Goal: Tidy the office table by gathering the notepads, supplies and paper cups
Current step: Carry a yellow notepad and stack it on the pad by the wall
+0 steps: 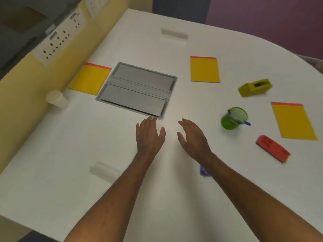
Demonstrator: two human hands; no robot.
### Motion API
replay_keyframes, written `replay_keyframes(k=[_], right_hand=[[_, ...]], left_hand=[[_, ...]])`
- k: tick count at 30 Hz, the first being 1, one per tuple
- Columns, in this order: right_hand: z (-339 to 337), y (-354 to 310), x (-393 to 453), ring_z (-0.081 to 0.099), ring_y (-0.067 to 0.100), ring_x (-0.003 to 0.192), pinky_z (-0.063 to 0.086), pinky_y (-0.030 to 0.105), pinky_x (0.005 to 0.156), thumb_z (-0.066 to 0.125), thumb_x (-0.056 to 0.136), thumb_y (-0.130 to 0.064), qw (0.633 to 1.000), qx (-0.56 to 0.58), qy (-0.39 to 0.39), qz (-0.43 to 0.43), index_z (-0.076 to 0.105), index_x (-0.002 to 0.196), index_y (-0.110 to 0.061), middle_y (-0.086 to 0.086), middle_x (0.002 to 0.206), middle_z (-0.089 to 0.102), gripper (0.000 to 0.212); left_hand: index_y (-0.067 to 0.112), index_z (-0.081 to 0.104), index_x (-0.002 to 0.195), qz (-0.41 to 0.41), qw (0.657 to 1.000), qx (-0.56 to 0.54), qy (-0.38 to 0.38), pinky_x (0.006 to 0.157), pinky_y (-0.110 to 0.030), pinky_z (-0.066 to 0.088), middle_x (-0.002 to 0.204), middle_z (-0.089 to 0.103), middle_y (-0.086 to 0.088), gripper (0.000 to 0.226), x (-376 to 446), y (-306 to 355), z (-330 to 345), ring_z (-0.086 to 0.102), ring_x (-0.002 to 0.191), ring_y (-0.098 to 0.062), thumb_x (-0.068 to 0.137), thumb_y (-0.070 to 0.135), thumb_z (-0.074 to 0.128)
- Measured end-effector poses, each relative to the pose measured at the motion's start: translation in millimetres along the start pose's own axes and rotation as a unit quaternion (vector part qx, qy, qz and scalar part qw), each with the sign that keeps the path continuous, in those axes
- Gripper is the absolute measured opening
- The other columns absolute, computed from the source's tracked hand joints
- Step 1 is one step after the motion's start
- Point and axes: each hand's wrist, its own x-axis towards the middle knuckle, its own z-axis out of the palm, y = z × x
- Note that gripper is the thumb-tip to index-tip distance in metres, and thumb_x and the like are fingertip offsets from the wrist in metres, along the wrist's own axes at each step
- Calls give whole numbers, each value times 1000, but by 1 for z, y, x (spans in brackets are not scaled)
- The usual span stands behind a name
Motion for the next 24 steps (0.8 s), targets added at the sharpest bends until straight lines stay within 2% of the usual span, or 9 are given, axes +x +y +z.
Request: replay_keyframes(k=[4,9,14,18,24], right_hand=[[-38,41,-71,45,25,142,34,38,119,58,99,-31,1000,6,22,9,55,143,-13,6,151,52,48],[-93,113,-155,46,26,142,35,40,116,60,97,-37,999,-6,27,22,55,142,-15,6,150,53,50],[-147,194,-225,47,27,141,37,42,115,58,96,-42,999,-34,15,24,54,143,-16,7,149,54,54],[-182,252,-263,46,26,141,39,44,114,57,97,-42,999,-41,5,32,53,143,-16,6,150,53,54],[-218,317,-290,46,26,140,38,44,114,56,98,-42,997,-52,12,51,52,143,-15,6,148,54,53]], left_hand=[[16,47,147,35,999,33,-21,123,-50,20,154,46,-4,57,-65,60,19,38,145,-21,98,46,48],[17,45,147,33,997,63,-34,122,-47,20,155,44,-1,57,-150,138,49,37,145,-19,98,47,48],[18,53,136,26,996,83,-36,114,-49,32,142,55,-1,50,-222,224,81,49,134,-24,95,47,48],[16,51,142,20,996,82,-27,119,-46,26,148,51,-2,57,-254,281,105,42,141,-21,95,47,52],[14,50,144,47,994,95,-26,115,-46,33,150,51,-4,59,-266,332,125,44,139,-21,96,48,48]])
